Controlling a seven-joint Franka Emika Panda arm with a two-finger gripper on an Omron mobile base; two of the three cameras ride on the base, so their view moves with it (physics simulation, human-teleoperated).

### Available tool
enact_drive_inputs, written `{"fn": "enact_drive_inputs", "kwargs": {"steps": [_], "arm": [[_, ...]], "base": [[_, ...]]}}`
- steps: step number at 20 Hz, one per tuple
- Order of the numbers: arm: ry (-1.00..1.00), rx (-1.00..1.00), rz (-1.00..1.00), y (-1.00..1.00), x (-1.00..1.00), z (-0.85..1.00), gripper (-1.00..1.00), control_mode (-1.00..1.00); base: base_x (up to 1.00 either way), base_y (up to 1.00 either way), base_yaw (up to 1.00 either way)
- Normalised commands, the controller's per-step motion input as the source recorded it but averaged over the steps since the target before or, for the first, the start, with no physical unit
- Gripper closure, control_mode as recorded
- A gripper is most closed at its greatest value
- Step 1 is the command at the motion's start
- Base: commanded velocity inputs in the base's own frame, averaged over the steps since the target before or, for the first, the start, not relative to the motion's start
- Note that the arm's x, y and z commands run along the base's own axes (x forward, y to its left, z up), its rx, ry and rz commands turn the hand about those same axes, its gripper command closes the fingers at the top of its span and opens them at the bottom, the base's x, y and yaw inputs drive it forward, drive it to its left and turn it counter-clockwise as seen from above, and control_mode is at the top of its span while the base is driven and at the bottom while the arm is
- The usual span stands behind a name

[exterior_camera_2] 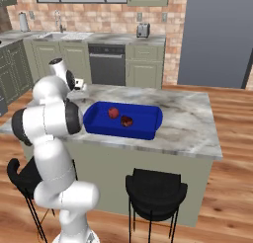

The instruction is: Create a steak meal by picking up the steak and asparagus from the tray and placing them on the plate. Leave the pomegranate on the tray.

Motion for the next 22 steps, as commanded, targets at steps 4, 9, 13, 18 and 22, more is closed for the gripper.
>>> {"fn": "enact_drive_inputs", "kwargs": {"steps": [4, 9, 13, 18, 22], "arm": [[0.01, 0.0, -0.04, -1.0, 0.0, 0.0, -1.0, -1.0], [0.03, 0.0, 0.0, -1.0, 0.05, -0.02, -1.0, -1.0], [0.0, 0.0, 0.0, -0.98, 0.0, -0.17, -1.0, -1.0], [0.0, 0.0, 0.03, -0.84, 0.01, -0.28, -1.0, -1.0], [0.01, 0.0, 0.08, -0.55, 0.18, -0.26, -1.0, -1.0]], "base": [[0.0, 0.0, 0.0], [0.0, 0.0, 0.0], [0.0, 0.0, 0.0], [0.0, 0.0, 0.0], [0.0, 0.0, 0.0]]}}
